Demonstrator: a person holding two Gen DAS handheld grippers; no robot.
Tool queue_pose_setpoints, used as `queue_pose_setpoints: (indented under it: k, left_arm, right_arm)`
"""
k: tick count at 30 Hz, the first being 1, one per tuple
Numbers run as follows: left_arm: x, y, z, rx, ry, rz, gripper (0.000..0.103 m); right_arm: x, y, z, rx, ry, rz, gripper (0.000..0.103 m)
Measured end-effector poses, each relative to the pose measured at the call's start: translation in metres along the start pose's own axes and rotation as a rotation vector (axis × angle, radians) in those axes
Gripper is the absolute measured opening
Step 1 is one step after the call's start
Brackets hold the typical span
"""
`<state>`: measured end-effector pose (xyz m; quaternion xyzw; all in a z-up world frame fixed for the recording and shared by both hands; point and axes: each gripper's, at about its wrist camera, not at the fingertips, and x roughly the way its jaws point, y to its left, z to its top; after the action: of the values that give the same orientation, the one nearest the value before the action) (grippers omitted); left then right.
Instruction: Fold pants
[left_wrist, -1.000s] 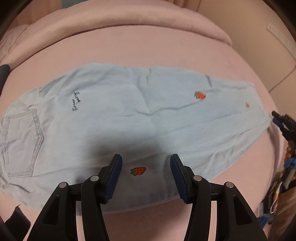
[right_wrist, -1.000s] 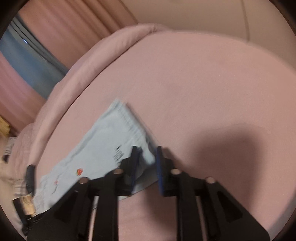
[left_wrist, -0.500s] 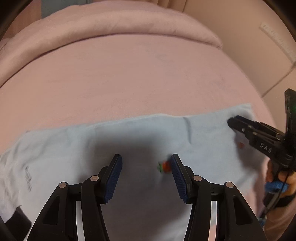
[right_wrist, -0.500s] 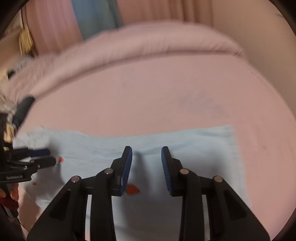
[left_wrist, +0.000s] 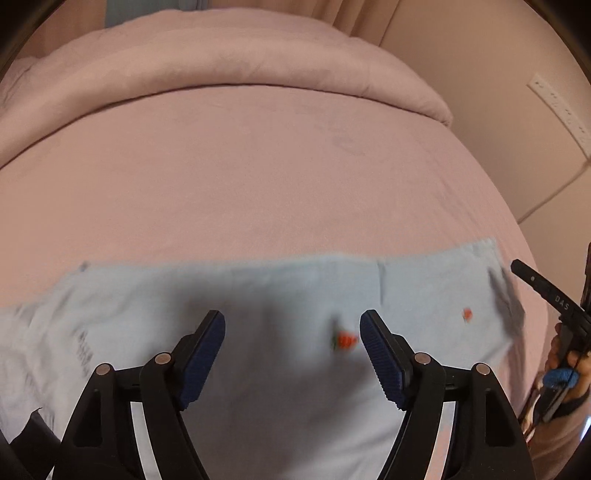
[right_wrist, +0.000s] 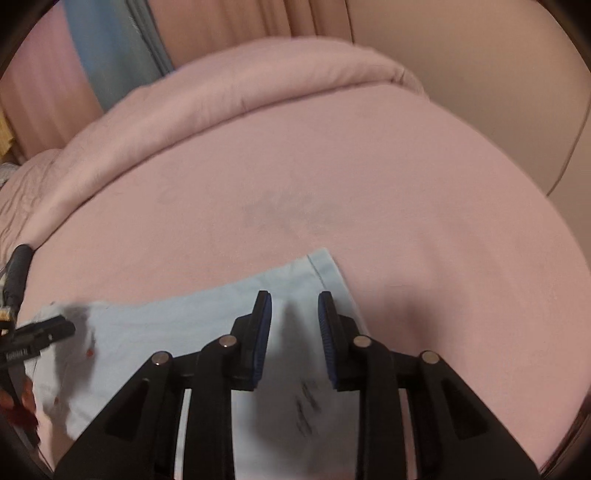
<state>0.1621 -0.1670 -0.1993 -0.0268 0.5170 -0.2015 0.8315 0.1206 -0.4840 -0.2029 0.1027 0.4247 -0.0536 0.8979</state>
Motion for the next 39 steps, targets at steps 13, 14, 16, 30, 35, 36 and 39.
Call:
queue_pose_setpoints:
  k: [13, 14, 16, 30, 35, 36, 39]
  left_arm:
    - [0.003, 0.015, -0.047, -0.066, 0.054, 0.045, 0.076]
    - [-0.005, 0.015, -0.05, -0.086, 0.035, 0.015, 0.076]
    - [-0.015, 0.018, -0.053, -0.116, 0.005, -0.031, 0.076]
    - [-0.032, 0.03, -0.072, -0.327, -0.014, -0.195, 0.077]
    - [-0.042, 0.029, -0.075, -0.325, -0.018, -0.192, 0.077]
    - [-0.042, 0.029, -0.075, -0.322, -0.018, -0.192, 0.077]
    - [-0.043, 0.029, -0.074, -0.317, -0.013, -0.185, 0.077]
  right_arm:
    - [-0.013, -0.022, -0.065, 0.045, 0.045, 0.024, 0.032]
    - [-0.02, -0.021, -0.065, 0.063, 0.032, 0.033, 0.034]
    - [-0.038, -0.027, -0.073, 0.115, -0.007, 0.071, 0.038]
    - [-0.041, -0.056, -0.132, 0.523, -0.043, 0.234, 0.054]
    - [-0.031, -0.056, -0.12, 0.531, -0.045, 0.188, 0.054]
    - [-0.029, -0.055, -0.117, 0.532, -0.046, 0.18, 0.053]
    - [-0.024, -0.056, -0.111, 0.547, -0.056, 0.165, 0.053]
